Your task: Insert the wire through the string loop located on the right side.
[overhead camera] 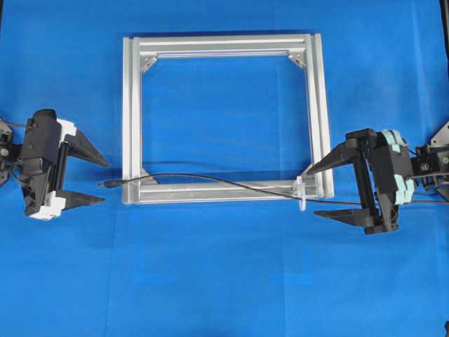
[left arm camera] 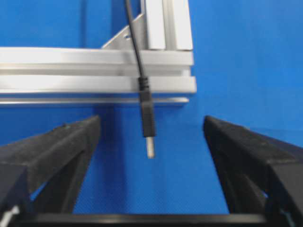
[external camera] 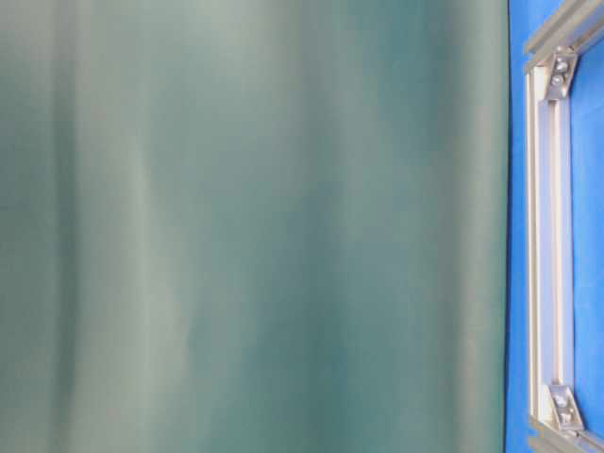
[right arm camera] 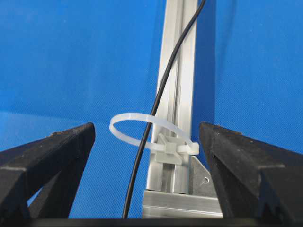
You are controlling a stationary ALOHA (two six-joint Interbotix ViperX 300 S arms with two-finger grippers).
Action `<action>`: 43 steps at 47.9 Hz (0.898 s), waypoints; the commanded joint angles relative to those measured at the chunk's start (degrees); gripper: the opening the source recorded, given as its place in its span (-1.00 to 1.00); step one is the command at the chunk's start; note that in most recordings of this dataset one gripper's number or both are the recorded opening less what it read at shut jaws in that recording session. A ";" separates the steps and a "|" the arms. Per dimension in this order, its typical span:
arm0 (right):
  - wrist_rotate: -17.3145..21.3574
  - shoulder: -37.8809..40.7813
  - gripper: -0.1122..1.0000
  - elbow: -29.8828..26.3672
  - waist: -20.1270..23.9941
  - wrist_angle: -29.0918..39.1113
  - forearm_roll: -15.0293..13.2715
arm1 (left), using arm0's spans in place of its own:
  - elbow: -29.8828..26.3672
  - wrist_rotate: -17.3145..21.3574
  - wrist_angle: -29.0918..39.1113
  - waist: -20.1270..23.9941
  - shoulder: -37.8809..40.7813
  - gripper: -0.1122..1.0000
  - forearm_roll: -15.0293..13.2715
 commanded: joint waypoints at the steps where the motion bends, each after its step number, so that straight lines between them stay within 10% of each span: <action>1: 0.00 -0.70 0.94 -0.97 -0.09 -0.09 -0.09 | -0.62 -0.09 -0.26 -0.18 -0.53 0.78 0.18; 43: 0.00 -13.97 0.94 -4.57 -3.34 14.24 -2.29 | -6.33 3.08 9.49 2.99 -15.21 0.78 0.18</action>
